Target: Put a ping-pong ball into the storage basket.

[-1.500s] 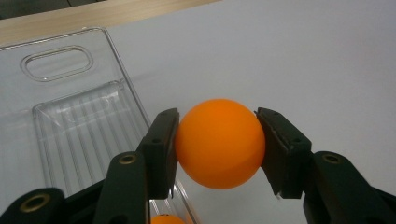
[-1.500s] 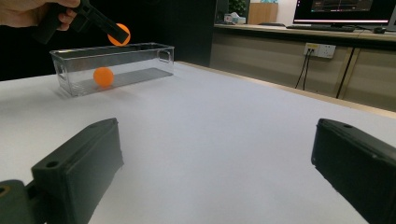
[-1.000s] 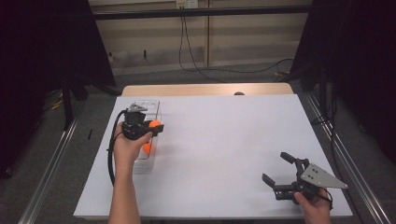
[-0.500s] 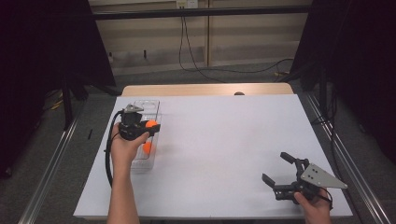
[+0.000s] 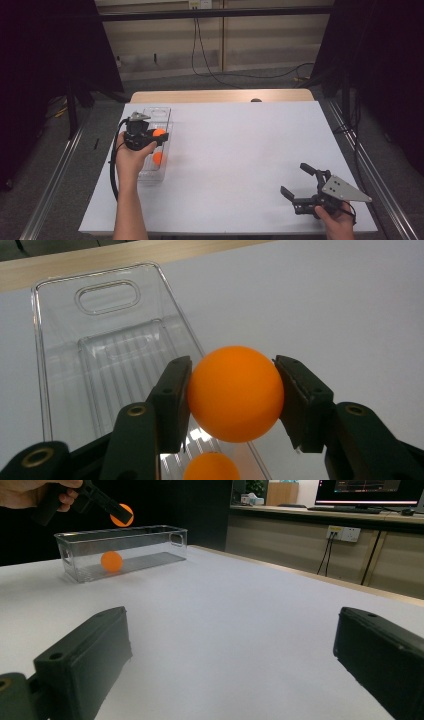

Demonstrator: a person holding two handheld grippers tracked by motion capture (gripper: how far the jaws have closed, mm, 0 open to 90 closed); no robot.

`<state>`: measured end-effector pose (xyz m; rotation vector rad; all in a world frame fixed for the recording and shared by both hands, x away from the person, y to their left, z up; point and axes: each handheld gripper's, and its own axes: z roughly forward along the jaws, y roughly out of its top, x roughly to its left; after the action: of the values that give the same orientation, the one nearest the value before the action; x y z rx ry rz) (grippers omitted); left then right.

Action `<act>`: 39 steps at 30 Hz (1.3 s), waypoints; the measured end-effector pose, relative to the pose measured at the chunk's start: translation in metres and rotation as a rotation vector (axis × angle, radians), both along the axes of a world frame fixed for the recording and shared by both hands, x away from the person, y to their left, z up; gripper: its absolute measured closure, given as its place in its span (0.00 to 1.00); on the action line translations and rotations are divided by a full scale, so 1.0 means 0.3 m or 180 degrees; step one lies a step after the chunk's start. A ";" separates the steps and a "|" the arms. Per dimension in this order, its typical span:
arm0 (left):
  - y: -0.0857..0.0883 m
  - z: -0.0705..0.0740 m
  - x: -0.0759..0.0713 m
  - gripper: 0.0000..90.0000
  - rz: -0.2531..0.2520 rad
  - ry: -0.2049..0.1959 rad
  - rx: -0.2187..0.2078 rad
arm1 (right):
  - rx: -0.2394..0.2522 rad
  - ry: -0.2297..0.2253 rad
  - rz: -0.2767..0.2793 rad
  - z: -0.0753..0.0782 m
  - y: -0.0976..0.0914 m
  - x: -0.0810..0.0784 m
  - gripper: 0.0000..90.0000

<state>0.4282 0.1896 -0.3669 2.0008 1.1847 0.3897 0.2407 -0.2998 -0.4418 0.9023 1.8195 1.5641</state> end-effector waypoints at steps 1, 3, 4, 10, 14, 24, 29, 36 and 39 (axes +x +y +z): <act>0.002 -0.001 0.000 0.57 0.0015 -0.0003 -0.0016 | 0.0000 0.0000 0.0000 0.000 0.000 0.000 0.01; 0.006 -0.001 0.000 0.56 0.0038 -0.0014 -0.0012 | -0.0004 -0.0001 0.0001 0.000 0.000 0.000 0.01; 0.010 -0.001 -0.001 0.56 0.0036 -0.0008 -0.0007 | -0.0001 0.0002 -0.0002 0.000 0.000 0.000 0.01; 0.017 -0.004 -0.001 0.56 0.0064 -0.0012 -0.0001 | 0.0000 0.0002 0.0001 0.000 0.000 0.000 0.01; 0.022 -0.006 0.000 0.56 0.0073 -0.0013 0.0004 | 0.0000 0.0002 0.0001 0.000 0.000 0.000 0.01; 0.036 -0.014 0.003 0.56 0.0127 -0.0016 0.0039 | -0.0004 0.0008 0.0004 -0.001 0.001 0.000 0.01; 0.039 -0.022 0.005 0.56 0.0156 -0.0021 0.0039 | 0.0000 0.0007 0.0006 0.000 0.001 0.000 0.01; 0.045 -0.031 0.008 0.56 0.0180 0.0000 0.0052 | 0.0002 0.0008 0.0007 0.000 0.001 0.000 0.01; 0.045 -0.036 0.009 0.56 0.0194 0.0005 0.0049 | 0.0002 0.0008 0.0006 0.000 0.001 0.000 0.01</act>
<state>0.4310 0.2031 -0.3777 1.9819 1.2497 0.4290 0.2407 -0.2995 -0.4419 0.9034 1.8222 1.5653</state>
